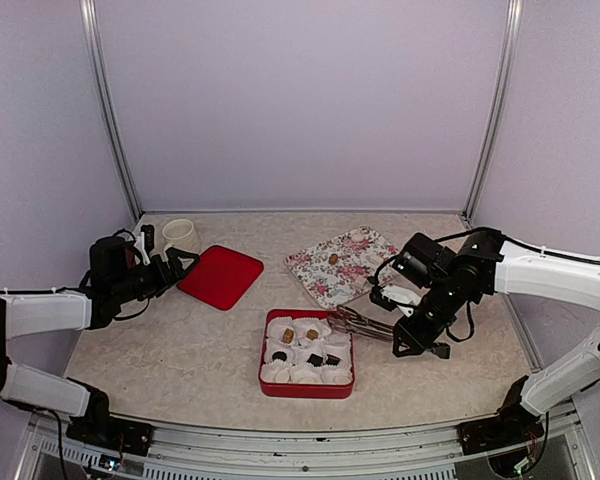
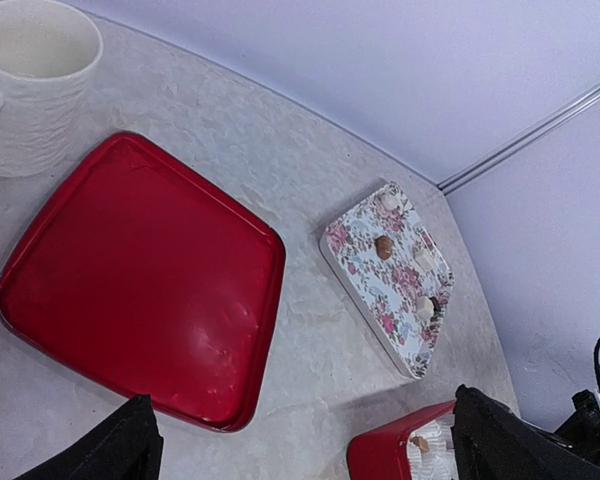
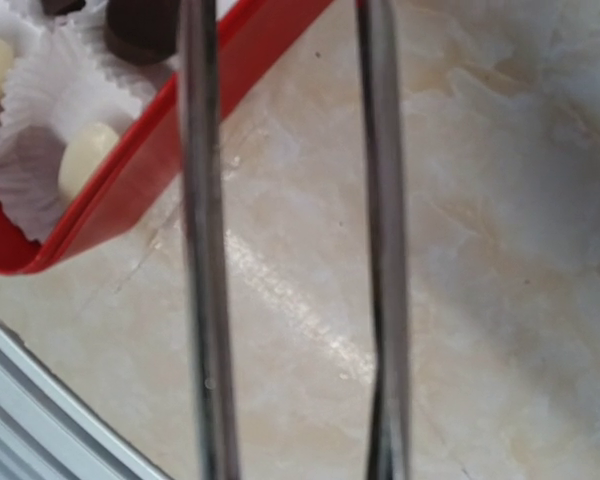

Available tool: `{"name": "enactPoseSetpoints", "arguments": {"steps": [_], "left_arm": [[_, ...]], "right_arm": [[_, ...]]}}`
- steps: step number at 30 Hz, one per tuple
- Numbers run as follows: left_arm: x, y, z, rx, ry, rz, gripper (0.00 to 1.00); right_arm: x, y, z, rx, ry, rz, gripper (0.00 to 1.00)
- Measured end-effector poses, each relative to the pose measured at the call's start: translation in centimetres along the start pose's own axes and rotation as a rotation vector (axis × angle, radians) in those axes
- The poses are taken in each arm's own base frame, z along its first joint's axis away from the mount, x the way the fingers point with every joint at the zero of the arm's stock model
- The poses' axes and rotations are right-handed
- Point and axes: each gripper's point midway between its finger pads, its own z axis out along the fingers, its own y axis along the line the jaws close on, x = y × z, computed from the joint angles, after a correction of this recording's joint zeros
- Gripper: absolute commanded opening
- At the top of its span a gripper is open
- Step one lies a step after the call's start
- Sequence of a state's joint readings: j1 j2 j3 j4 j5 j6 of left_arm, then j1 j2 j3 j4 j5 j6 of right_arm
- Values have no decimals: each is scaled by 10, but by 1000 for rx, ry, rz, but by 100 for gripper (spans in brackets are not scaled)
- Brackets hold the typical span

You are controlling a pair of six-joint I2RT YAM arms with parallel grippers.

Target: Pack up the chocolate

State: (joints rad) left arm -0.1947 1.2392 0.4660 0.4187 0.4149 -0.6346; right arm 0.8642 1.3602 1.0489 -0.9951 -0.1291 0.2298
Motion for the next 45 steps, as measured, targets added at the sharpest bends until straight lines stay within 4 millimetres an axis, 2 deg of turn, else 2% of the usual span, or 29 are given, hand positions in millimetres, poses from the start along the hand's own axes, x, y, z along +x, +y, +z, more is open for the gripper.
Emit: {"name": "enactPoseSetpoints", "arguments": {"steps": [21, 25, 30, 34, 38, 41, 45], "left_arm": [[0, 0, 0, -1, 1, 3, 99], [0, 0, 0, -1, 1, 3, 99], [0, 0, 0, -1, 1, 3, 99], [0, 0, 0, 0, 1, 3, 99], [0, 0, 0, -1, 1, 3, 99], [0, 0, 0, 0, 1, 3, 99], [0, 0, 0, -1, 1, 2, 99]], "right_arm": [[-4, -3, -3, 20, -12, -2, 32], [-17, -3, -13, 38, -69, -5, 33], [-51, -8, -42, 57, -242, 20, 33], [-78, -30, -57, 76, -361, 69, 34], [-96, -58, -60, 108, -449, 98, 33], [-97, -78, -45, 131, -472, 107, 33], [-79, -103, -15, 152, -448, 175, 33]]}}
